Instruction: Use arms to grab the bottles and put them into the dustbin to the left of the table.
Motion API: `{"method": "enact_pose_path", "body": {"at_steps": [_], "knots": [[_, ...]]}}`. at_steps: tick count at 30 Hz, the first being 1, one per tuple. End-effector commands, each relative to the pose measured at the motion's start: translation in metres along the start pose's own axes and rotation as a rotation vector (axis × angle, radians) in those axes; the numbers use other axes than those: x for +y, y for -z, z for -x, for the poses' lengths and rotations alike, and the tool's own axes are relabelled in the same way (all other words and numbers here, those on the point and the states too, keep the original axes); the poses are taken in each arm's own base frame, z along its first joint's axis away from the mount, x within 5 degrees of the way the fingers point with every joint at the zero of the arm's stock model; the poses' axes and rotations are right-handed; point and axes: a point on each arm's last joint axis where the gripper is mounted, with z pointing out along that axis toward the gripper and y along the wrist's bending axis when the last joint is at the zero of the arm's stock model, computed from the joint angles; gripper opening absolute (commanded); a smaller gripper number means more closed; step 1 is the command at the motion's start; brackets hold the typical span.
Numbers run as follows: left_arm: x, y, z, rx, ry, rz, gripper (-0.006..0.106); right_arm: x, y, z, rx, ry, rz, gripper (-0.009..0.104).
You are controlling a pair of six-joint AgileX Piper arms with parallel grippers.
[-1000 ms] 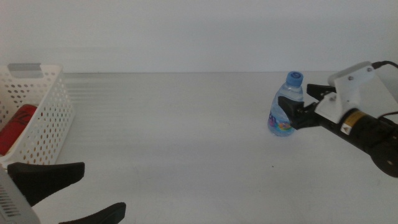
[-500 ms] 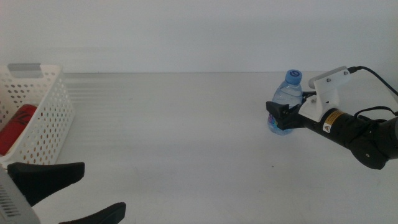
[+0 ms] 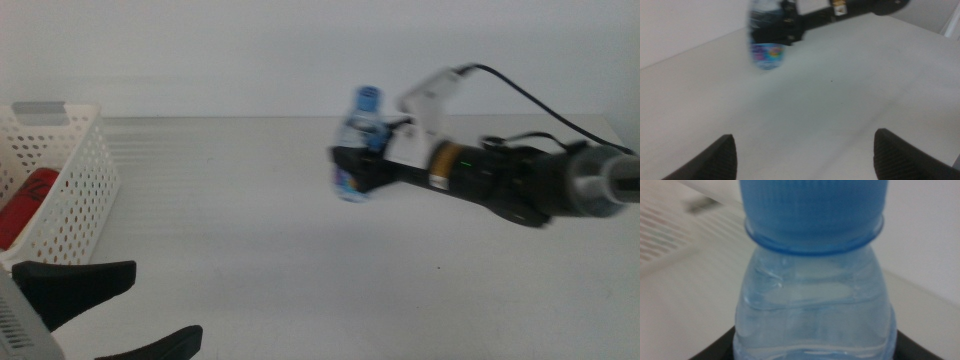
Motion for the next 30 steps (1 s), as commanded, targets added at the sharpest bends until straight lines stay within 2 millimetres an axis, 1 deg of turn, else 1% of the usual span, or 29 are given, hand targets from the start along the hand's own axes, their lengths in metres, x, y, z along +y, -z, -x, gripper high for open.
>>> {"method": "enact_pose_path", "body": {"at_steps": [1,5,8,12,16,19,22,24,27,30], "knots": [[0.000,0.003,0.016,-0.098,0.016,-0.001,0.090,0.034,-0.010,0.061,-0.180,0.050,0.120,0.000],[0.000,0.003,0.016,-0.098,0.016,-0.001,0.090,0.068,-0.044,0.072,-0.201,0.082,0.203,0.000],[0.000,0.003,0.016,-0.098,0.016,-0.001,0.090,0.089,-0.066,0.072,-0.201,0.089,0.244,0.000],[0.000,0.003,0.016,-0.098,0.016,-0.001,0.090,0.110,-0.089,0.056,-0.184,0.090,0.294,0.000],[0.000,0.003,0.016,-0.098,0.016,-0.001,0.090,0.126,-0.104,0.037,-0.160,0.087,0.336,0.000],[0.000,0.003,0.016,-0.098,0.016,-0.001,0.090,0.134,-0.108,0.027,-0.141,0.092,0.352,0.000],[0.000,0.003,0.016,-0.098,0.016,-0.001,0.090,0.136,-0.109,0.025,-0.130,0.088,0.352,0.003],[0.000,0.003,0.016,-0.098,0.016,-0.001,0.090,0.136,-0.109,0.024,-0.122,0.073,0.348,0.008],[0.000,0.003,0.016,-0.098,0.016,-0.001,0.090,0.134,-0.110,0.022,-0.084,0.048,0.336,0.025],[0.000,0.003,0.016,-0.098,0.016,-0.001,0.090,0.135,-0.110,0.017,-0.034,0.040,0.344,0.055]]}}
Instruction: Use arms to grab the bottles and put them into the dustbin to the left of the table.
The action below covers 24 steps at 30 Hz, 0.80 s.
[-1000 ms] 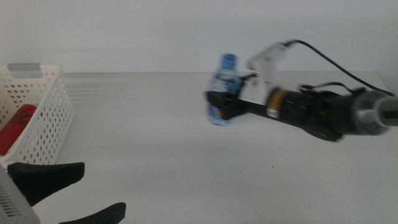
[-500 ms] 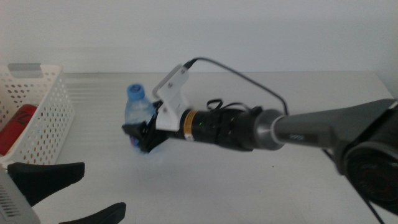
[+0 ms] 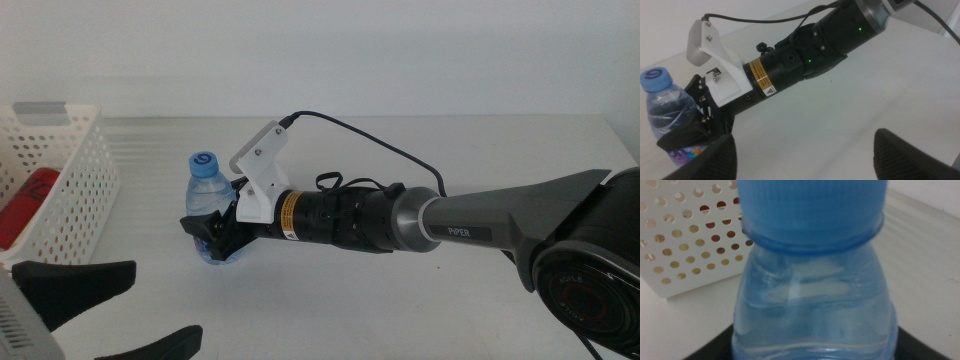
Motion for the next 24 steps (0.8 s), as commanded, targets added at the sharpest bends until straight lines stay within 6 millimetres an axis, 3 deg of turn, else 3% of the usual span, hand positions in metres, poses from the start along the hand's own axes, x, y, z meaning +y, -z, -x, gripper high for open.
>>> {"method": "enact_pose_path", "body": {"at_steps": [1,5,11,15,24], "knots": [[0.000,0.003,0.016,-0.098,0.017,-0.001,0.090,0.008,0.010,0.042,-0.092,0.026,0.043,0.065],[0.000,0.003,0.016,-0.098,0.017,-0.001,0.090,0.013,0.013,0.042,-0.049,0.043,0.087,0.090],[0.000,0.003,0.016,-0.098,0.017,-0.001,0.090,0.021,0.044,0.049,0.004,0.056,0.092,0.087],[0.000,0.003,0.016,-0.098,0.017,-0.001,0.090,0.028,0.085,0.058,0.022,0.054,0.058,0.081],[0.000,0.003,0.016,-0.098,0.017,-0.001,0.090,0.048,0.203,0.081,0.002,0.035,-0.097,0.078]]}}
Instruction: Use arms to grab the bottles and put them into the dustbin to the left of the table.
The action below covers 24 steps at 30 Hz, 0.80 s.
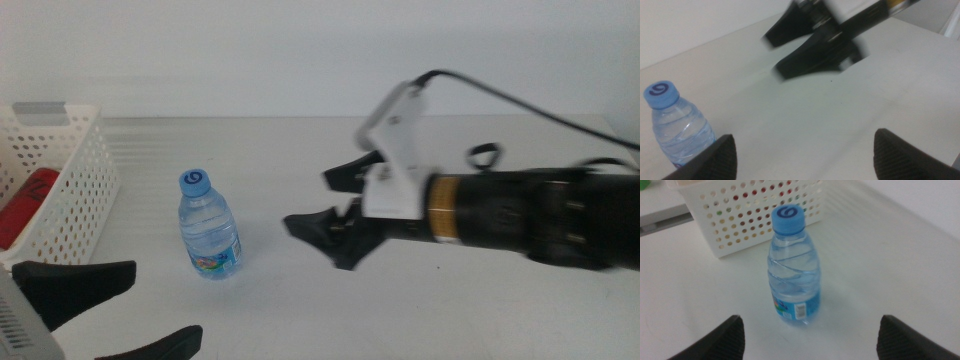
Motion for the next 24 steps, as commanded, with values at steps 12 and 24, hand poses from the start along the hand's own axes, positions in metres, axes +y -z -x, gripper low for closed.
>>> {"method": "enact_pose_path", "body": {"at_steps": [12,24], "knots": [[0.000,0.003,0.016,-0.098,0.017,-0.001,0.090,0.042,0.155,0.017,-0.285,-0.024,-0.281,0.076],[0.000,0.003,0.016,-0.098,0.017,-0.001,0.090,0.055,0.205,-0.023,-0.160,-0.014,-0.465,0.068]]}}
